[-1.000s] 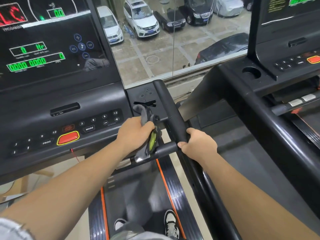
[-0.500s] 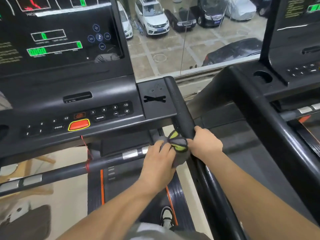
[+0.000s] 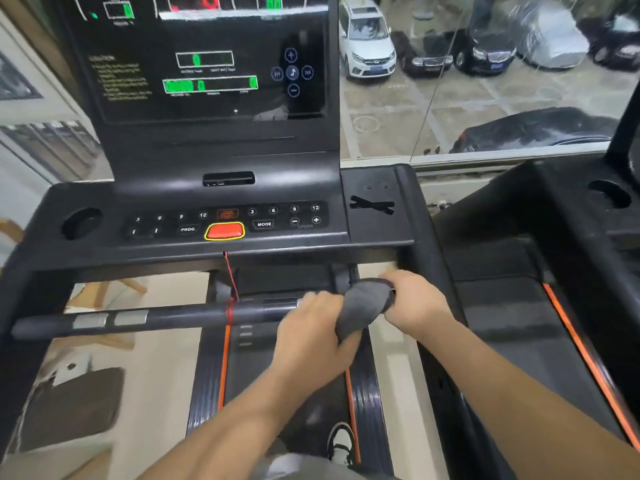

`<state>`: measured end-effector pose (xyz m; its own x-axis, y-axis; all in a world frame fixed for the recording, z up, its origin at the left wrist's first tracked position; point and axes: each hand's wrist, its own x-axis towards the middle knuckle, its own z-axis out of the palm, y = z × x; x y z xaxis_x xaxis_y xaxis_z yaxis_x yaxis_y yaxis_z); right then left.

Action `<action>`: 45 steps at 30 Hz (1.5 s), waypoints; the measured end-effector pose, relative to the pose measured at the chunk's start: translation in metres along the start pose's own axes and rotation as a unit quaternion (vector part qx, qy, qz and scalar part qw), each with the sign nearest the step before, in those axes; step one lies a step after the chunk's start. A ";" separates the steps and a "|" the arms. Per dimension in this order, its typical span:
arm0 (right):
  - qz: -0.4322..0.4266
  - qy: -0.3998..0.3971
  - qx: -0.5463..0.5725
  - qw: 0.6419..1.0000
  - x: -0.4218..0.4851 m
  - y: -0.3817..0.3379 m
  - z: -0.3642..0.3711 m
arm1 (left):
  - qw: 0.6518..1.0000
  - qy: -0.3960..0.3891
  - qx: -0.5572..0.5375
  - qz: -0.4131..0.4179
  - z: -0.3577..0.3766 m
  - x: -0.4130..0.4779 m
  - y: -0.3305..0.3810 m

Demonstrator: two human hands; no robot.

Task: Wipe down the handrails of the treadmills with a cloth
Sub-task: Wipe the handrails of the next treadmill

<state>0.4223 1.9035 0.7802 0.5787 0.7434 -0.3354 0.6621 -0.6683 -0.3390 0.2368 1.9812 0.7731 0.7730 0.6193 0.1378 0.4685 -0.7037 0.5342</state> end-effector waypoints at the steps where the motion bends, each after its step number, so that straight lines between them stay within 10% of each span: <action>1: 0.004 -0.004 0.000 1.000 0.000 0.000 -0.001 | 0.999 0.037 0.009 0.008 0.001 0.007 -0.003; 8: -0.043 0.056 0.076 0.995 0.006 0.014 -0.014 | 0.976 -0.097 0.197 0.005 0.037 0.016 -0.011; 18: 0.003 0.149 0.188 0.971 0.033 0.047 -0.061 | 0.963 -0.049 -0.179 -0.194 -0.007 0.096 0.043; 24: 0.125 0.069 0.191 0.971 0.093 0.040 -0.087 | 0.995 0.083 0.047 0.014 -0.030 0.196 0.051; 30: 0.164 0.016 0.139 0.976 0.124 0.040 -0.088 | 0.944 -0.151 0.285 0.067 0.049 0.231 0.022; 35: 0.189 -0.001 0.148 0.971 0.133 0.051 -0.090 | 0.935 -0.138 0.295 0.142 0.055 0.278 0.002; 40: 0.198 0.003 0.144 0.969 0.137 0.050 -0.088 | 0.954 -0.157 0.254 0.023 0.064 0.350 0.009; 45: 0.207 -0.002 0.146 0.967 0.143 0.051 -0.085 | 0.944 -0.146 0.275 0.106 0.053 0.260 0.020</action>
<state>0.5794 1.9778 0.7897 0.7635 0.4105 -0.4986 0.2111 -0.8883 -0.4080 0.4697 2.1096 0.7748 0.9220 0.3775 -0.0862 0.3785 -0.9256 -0.0041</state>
